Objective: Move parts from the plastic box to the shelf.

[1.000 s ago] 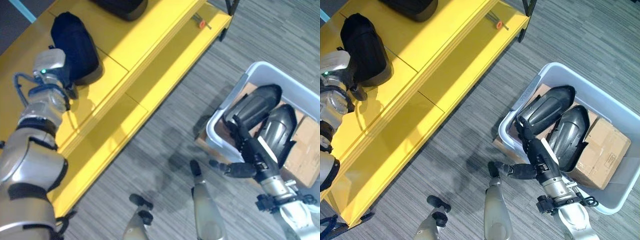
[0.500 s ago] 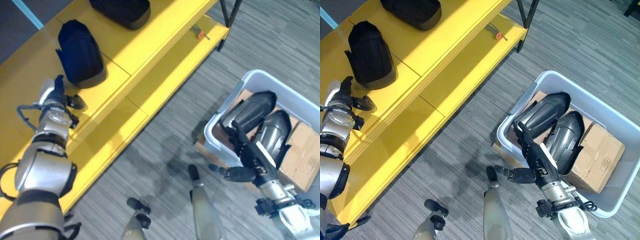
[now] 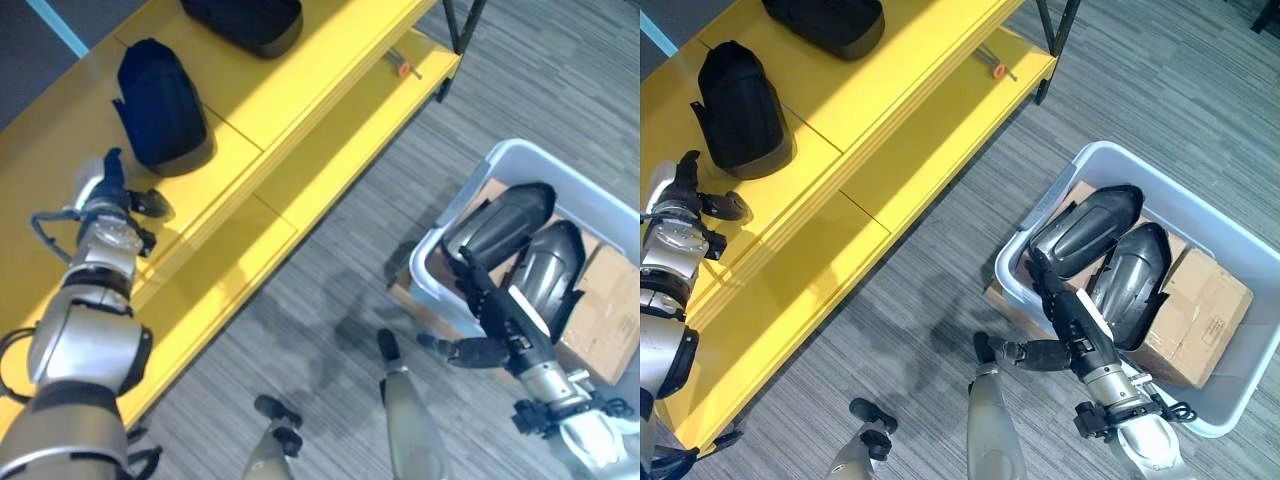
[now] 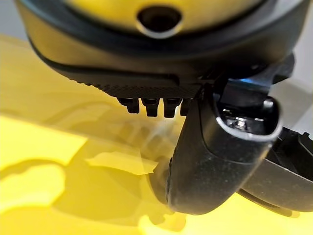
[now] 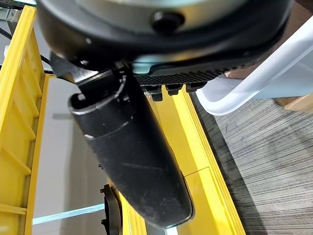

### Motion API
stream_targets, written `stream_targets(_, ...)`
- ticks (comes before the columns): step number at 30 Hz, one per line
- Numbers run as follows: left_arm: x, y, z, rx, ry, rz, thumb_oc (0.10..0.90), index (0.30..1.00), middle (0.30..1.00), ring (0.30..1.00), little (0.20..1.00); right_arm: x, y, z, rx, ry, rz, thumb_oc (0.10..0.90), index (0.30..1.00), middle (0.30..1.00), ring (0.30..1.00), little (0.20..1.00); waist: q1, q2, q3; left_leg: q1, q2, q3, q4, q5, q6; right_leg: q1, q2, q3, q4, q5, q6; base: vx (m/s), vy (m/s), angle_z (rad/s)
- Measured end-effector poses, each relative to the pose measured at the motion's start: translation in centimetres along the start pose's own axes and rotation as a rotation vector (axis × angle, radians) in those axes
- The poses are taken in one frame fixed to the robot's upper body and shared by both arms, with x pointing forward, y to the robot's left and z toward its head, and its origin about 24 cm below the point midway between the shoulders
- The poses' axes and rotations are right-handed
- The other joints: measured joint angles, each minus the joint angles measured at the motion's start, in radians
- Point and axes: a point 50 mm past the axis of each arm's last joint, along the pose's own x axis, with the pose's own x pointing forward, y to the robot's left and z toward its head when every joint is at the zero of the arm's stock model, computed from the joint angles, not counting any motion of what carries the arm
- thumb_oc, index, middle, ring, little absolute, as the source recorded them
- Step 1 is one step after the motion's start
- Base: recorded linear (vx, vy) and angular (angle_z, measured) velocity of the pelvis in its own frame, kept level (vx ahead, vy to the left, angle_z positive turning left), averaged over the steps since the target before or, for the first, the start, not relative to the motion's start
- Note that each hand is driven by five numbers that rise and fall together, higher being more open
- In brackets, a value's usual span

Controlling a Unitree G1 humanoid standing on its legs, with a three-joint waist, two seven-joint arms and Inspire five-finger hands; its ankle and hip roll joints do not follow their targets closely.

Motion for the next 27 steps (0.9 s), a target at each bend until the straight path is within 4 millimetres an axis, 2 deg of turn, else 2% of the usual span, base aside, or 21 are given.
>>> stream_targets(7, -0.4, -1.1, -0.7, -0.031, -0.026, -0.023, 0.9, 1.0, 1.0, 1.0, 1.0, 1.6, 0.0, 1.2, -0.019, -0.069, 0.021, 0.9, 1.0, 1.0, 1.0, 1.0, 0.012, 0.009, 0.005, 0.001, -0.002, -0.011, 0.0, 0.001, 0.002, 0.007, -0.003, -0.008, 0.007, -0.005, 0.003, 0.0, 0.006, 0.04)
stream_targets(12, -1.3, -3.7, -1.0, -0.049, -0.085, -0.064, 0.9, 1.0, 1.0, 1.0, 1.0, 2.9, 0.3, 2.2, -0.021, -0.128, 0.021, 0.9, 1.0, 1.0, 1.0, 1.0, 0.035, 0.026, 0.014, 0.017, -0.003, -0.035, 0.0, 0.0, 0.002, 0.043, -0.01, -0.032, 0.009, -0.019, 0.004, 0.0, 0.023, 0.12)
stream_targets(17, -2.7, -5.8, -0.3, -0.116, -0.196, -0.097, 0.9, 1.0, 1.0, 1.0, 1.0, 4.5, 0.7, 3.6, -0.062, -0.206, 0.035, 0.9, 1.0, 1.0, 1.0, 1.0, 0.069, 0.03, 0.028, 0.024, -0.014, -0.069, -0.001, -0.001, 0.004, 0.076, -0.025, -0.057, 0.019, -0.033, 0.008, 0.0, 0.03, 0.2)
stream_targets(21, -6.6, -7.9, -0.9, -0.2, -0.347, -0.191, 0.9, 1.0, 1.0, 1.0, 1.0, 5.4, 0.8, 4.7, -0.107, -0.263, 0.03, 0.9, 1.0, 1.0, 1.0, 1.0, 0.119, 0.027, 0.032, 0.034, -0.021, -0.095, 0.001, -0.003, 0.007, 0.115, -0.037, -0.084, 0.014, -0.04, 0.013, 0.01, 0.038, 0.2)
stream_targets(24, -10.5, -8.4, -3.2, -0.249, -0.398, -0.25, 0.9, 1.0, 1.0, 1.0, 1.0, 6.4, 0.9, 5.7, -0.112, -0.321, 0.004, 0.9, 1.0, 1.0, 1.0, 1.0, 0.136, 0.011, 0.055, 0.059, -0.031, -0.118, -0.003, -0.007, 0.01, 0.168, -0.049, -0.108, -0.001, -0.046, 0.017, 0.04, 0.054, 0.25)
stream_targets(25, -12.1, -8.7, -4.4, -0.268, -0.402, -0.293, 0.9, 1.0, 1.0, 1.0, 1.0, 7.2, 1.0, 6.2, -0.117, -0.352, -0.018, 0.9, 1.0, 1.0, 1.0, 1.0, 0.158, 0.007, 0.057, 0.074, -0.033, -0.127, -0.002, -0.013, 0.011, 0.2, -0.051, -0.114, -0.019, -0.045, 0.019, 0.05, 0.056, 0.21)
stream_targets(26, -12.8, -8.6, -5.1, -0.293, -0.386, -0.314, 0.9, 1.0, 1.0, 1.0, 1.0, 7.9, 1.0, 6.6, -0.117, -0.371, -0.021, 0.9, 1.0, 1.0, 1.0, 1.0, 0.167, 0.006, 0.057, 0.081, -0.034, -0.134, -0.002, -0.016, 0.011, 0.217, -0.053, -0.122, -0.028, -0.045, 0.02, 0.04, 0.037, 0.29)
stream_targets(27, -14.0, -8.6, -6.1, -0.32, -0.367, -0.356, 0.9, 1.0, 1.0, 1.0, 1.0, 9.1, 0.8, 7.4, -0.113, -0.404, -0.044, 0.9, 1.0, 1.0, 1.0, 1.0, 0.192, 0.006, 0.057, 0.091, -0.035, -0.149, -0.001, -0.02, 0.011, 0.249, -0.056, -0.14, -0.046, -0.043, 0.022, 0.04, 0.043, 0.23)
